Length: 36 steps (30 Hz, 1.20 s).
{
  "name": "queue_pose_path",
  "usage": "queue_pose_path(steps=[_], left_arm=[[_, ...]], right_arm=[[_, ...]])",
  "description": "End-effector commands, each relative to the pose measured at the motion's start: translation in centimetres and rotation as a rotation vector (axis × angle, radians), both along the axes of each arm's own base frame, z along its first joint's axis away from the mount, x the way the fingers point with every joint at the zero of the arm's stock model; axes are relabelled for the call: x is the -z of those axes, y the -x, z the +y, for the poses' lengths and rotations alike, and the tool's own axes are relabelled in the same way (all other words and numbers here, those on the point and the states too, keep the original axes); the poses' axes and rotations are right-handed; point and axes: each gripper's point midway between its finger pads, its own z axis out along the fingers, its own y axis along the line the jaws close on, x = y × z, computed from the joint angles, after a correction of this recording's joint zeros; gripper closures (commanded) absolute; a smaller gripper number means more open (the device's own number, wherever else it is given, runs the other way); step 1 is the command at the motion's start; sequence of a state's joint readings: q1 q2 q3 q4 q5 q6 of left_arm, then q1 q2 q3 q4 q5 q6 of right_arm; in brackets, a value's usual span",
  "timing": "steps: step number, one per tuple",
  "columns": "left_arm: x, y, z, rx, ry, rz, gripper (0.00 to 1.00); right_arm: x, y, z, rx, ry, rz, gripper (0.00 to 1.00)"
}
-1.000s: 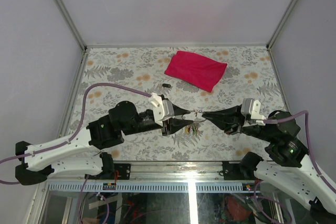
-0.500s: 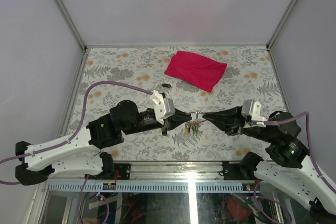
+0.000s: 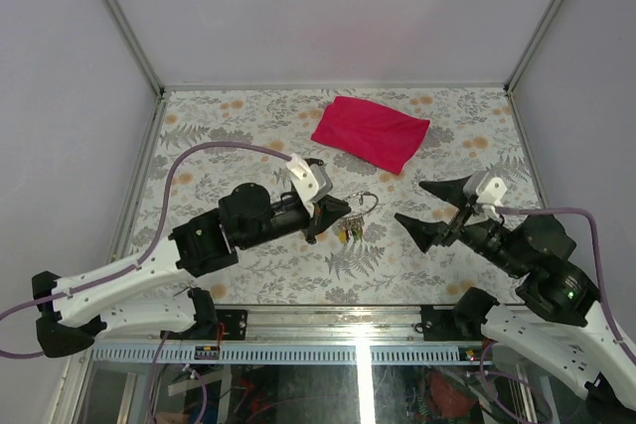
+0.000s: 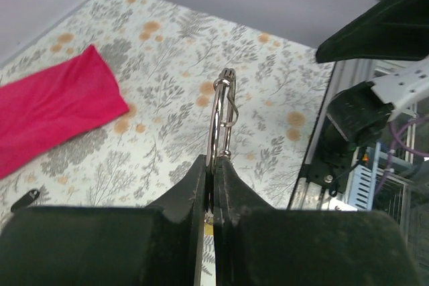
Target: Put the keys on the keyring
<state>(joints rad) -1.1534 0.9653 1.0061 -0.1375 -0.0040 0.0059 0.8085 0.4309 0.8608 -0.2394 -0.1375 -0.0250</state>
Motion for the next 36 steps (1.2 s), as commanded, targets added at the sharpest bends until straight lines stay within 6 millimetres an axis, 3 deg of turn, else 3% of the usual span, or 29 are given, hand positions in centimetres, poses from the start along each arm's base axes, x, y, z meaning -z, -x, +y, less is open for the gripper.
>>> queue_pose_path(steps=[1, 9, 13, 20, 25, 29, 33, 36], left_arm=[[1.7, -1.9, -0.2, -0.037, 0.004, 0.083, 1.0], [7.9, -4.3, -1.7, -0.048, -0.036, 0.228, 1.0], [10.9, -5.5, -2.6, -0.037, -0.026, 0.327, 1.0], [15.0, -8.9, -2.0, -0.088, -0.025, 0.42, 1.0], [18.0, -11.7, -0.1, -0.141, -0.025, 0.476, 1.0], [19.9, -13.7, 1.6, -0.204, -0.051, 0.488, 1.0], [21.2, -15.7, 3.4, -0.28, -0.044, 0.498, 0.99], [22.1, -16.8, 4.4, -0.334, -0.03, 0.514, 0.97]], right_arm=[[2.1, -2.7, -2.2, 0.207, 0.075, 0.149, 0.17], [6.8, -6.9, -4.2, 0.5, 0.226, 0.322, 0.17], [10.4, -8.0, -3.8, 0.52, 0.301, 0.433, 0.17], [15.2, -9.8, -5.6, 0.545, 0.261, 0.669, 0.16], [16.5, -9.8, -6.0, 0.569, 0.254, 0.719, 0.14], [16.3, -9.8, -7.1, 0.64, 0.21, 0.708, 0.13], [15.8, -8.4, -6.1, 0.57, 0.144, 0.726, 0.11], [15.5, -7.7, -5.7, 0.544, 0.087, 0.734, 0.0]])
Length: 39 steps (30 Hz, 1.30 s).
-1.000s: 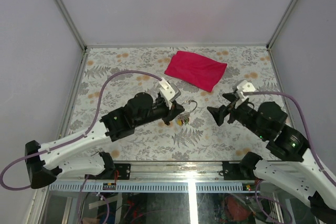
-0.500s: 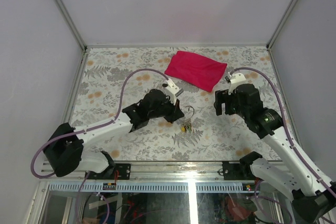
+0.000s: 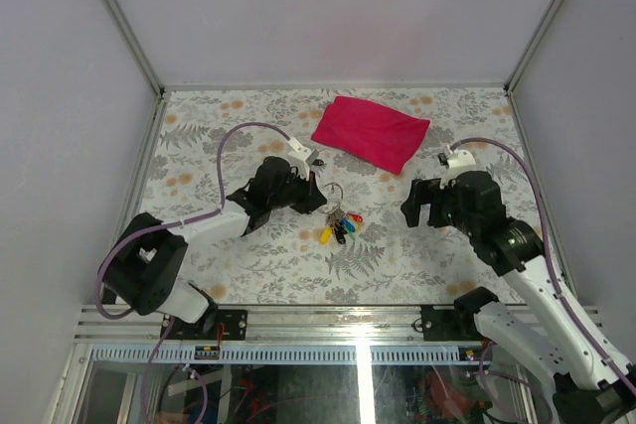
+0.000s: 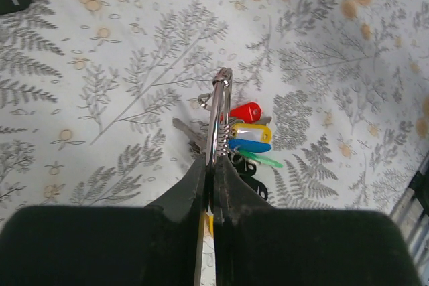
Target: Put the keys on the keyring
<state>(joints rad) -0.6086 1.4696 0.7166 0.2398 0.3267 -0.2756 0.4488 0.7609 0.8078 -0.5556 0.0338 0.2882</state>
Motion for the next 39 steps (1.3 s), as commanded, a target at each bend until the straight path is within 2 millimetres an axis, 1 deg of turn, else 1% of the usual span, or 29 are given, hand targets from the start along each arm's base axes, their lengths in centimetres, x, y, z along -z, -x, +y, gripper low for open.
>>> queue_pose_path(steps=[1, 4, 6, 10, 14, 16, 19, 20, 22, 24, 28, 30, 31, 33, 34, 35, 39], left_arm=[[-0.8, -2.5, 0.5, -0.067, 0.059, -0.066, 0.95], [0.2, -3.1, 1.1, -0.112, 0.055, -0.047, 0.88], [0.6, -3.1, 1.5, -0.131, 0.065, -0.034, 0.83], [0.1, -2.9, 2.6, -0.169, 0.072, -0.039, 0.73], [-1.9, -2.5, 4.2, -0.236, 0.064, -0.073, 0.63], [-3.3, -2.3, 5.6, -0.292, 0.059, -0.1, 0.55], [-5.7, -1.7, 8.0, -0.386, 0.039, -0.141, 0.5], [-6.0, -1.2, 8.9, -0.414, 0.021, -0.14, 0.48], [-7.2, -0.5, 10.4, -0.467, 0.01, -0.154, 0.43], [-8.2, 0.2, 11.8, -0.514, -0.009, -0.152, 0.4], [-10.2, 1.6, 14.0, -0.592, -0.033, -0.137, 0.36], [-11.7, 2.3, 15.0, -0.623, -0.025, -0.149, 0.33], [-12.2, 2.7, 15.4, -0.634, -0.023, -0.153, 0.29], [-13.4, 3.4, 16.1, -0.644, -0.016, -0.173, 0.14], [-13.9, 3.8, 16.4, -0.646, -0.013, -0.182, 0.04], [-14.2, 4.1, 16.6, -0.645, -0.013, -0.188, 0.0], [-14.8, 5.5, 17.5, -0.644, -0.025, -0.183, 0.0]], right_arm=[[-1.6, 0.9, 1.1, -0.013, -0.129, -0.04, 0.01], [-1.9, 1.1, 0.9, -0.031, -0.124, -0.082, 0.01], [-2.2, 1.1, 0.5, -0.036, -0.116, -0.148, 0.01], [-2.8, 1.6, -0.8, -0.04, -0.056, -0.221, 0.01], [-4.5, 2.0, -2.2, 0.02, -0.053, -0.268, 0.01], [-5.4, 2.2, -2.4, 0.032, -0.073, -0.302, 0.01], [-6.5, 2.5, -2.9, 0.052, -0.098, -0.351, 0.01], [-6.8, 2.7, -3.1, 0.06, -0.101, -0.365, 0.01], [-7.2, 2.9, -3.5, 0.075, -0.101, -0.387, 0.01], [-7.6, 3.1, -4.0, 0.09, -0.094, -0.406, 0.01], [-8.3, 3.4, -5.1, 0.126, -0.069, -0.435, 0.01], [-8.6, 3.5, -5.8, 0.149, -0.051, -0.448, 0.01], [-8.8, 3.5, -6.1, 0.161, -0.043, -0.454, 0.01], [-9.0, 3.7, -6.6, 0.179, -0.035, -0.464, 0.01], [-9.1, 3.7, -6.7, 0.184, -0.032, -0.467, 0.01], [-9.3, 3.8, -6.9, 0.189, -0.032, -0.47, 0.01], [-9.2, 3.8, -7.3, 0.209, -0.023, -0.467, 0.01]])
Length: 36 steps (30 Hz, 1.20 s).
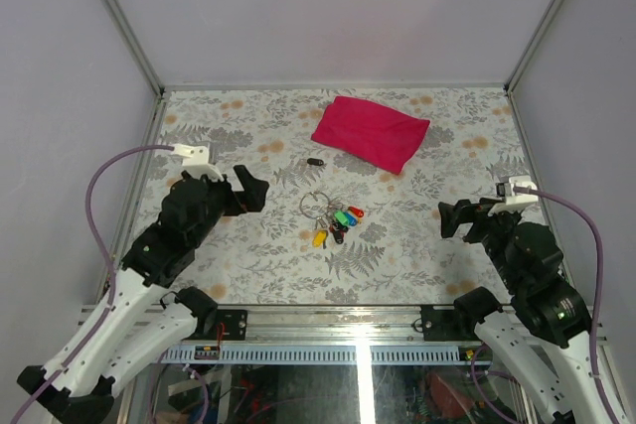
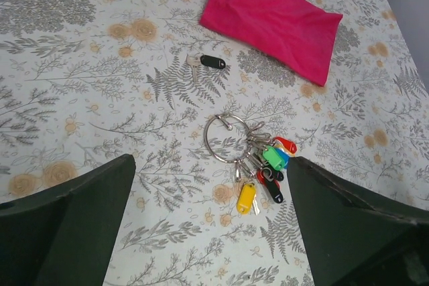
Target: Put the keys on the keyring
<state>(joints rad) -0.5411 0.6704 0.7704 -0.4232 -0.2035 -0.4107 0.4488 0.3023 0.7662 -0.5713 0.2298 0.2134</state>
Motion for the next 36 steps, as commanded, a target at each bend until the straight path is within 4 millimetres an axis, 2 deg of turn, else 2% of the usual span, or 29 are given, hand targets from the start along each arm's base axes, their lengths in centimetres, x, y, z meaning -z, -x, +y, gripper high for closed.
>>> queue_pose_path(steps=[1, 6, 13, 21, 29, 36], left_arm=[[-0.5, 1.5, 1.9, -0.041, -0.033, 0.025, 0.0], [-0.6, 2.5, 2.1, -0.017, -0.029, 0.004, 0.0], [1.6, 3.1, 2.5, -0.008, -0.053, 0.01, 0.0], [2.1, 2.9, 2.9, -0.025, -0.072, 0.008, 0.0], [2.2, 2.7, 3.6, -0.066, -0.075, 0.008, 0.0], [2.3, 2.9, 3.3, -0.05, -0.074, 0.012, 0.0]], right_arm=[[-1.9, 0.0, -1.4, 0.064, 0.007, -0.046, 0.01], [-1.3, 0.0, -1.4, 0.066, 0.022, -0.022, 0.01], [0.6, 0.0, -1.5, 0.075, 0.022, -0.006, 0.01], [1.1, -0.1, -1.7, 0.08, 0.032, -0.011, 0.01], [1.5, -0.1, -0.8, 0.032, 0.031, -0.009, 0.01], [1.6, -0.1, -0.6, 0.019, 0.03, -0.003, 0.01]])
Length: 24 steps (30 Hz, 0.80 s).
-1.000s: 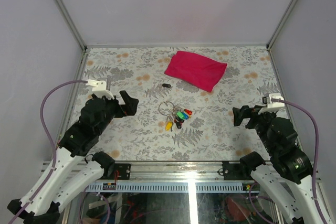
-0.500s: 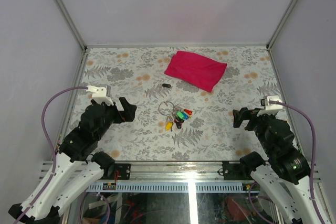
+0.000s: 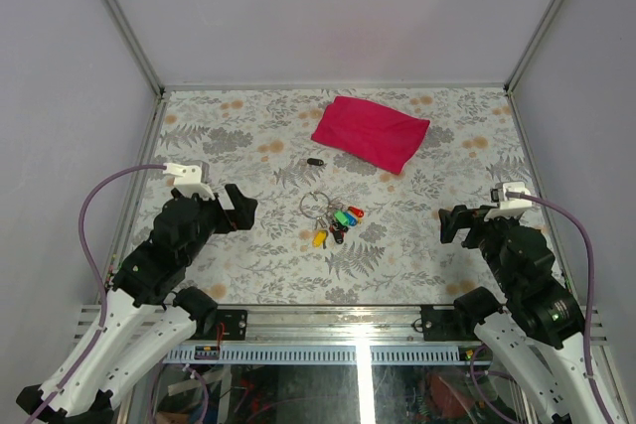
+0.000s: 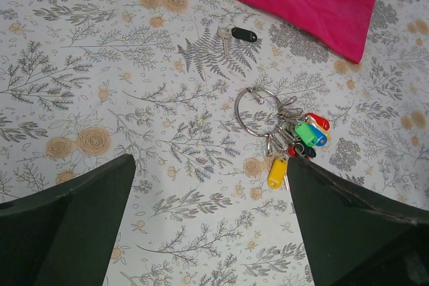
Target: Put the keys on the keyring
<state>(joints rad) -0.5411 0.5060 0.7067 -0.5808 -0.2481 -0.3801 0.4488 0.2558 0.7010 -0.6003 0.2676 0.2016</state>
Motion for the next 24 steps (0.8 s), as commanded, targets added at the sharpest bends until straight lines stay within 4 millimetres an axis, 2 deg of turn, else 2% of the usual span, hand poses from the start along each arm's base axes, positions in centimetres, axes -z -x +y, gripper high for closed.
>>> queue_pose_path(steps=[1, 7, 14, 24], left_arm=[[-0.2, -0.2, 0.4, -0.019, -0.004, -0.021, 0.0], [-0.6, -0.5, 0.7, -0.043, -0.001, -0.034, 0.0], [0.0, -0.9, 1.2, -0.083, 0.003, -0.036, 0.0], [0.3, -1.1, 0.9, -0.071, 0.002, -0.039, 0.0]], right_arm=[[-1.0, -0.4, 0.2, -0.008, -0.009, -0.038, 0.01], [-0.8, -0.4, 0.0, 0.01, -0.005, -0.018, 0.01], [-0.6, -0.7, 0.0, 0.014, 0.001, -0.003, 0.01], [-0.7, -0.5, -0.1, 0.018, -0.005, -0.01, 0.01]])
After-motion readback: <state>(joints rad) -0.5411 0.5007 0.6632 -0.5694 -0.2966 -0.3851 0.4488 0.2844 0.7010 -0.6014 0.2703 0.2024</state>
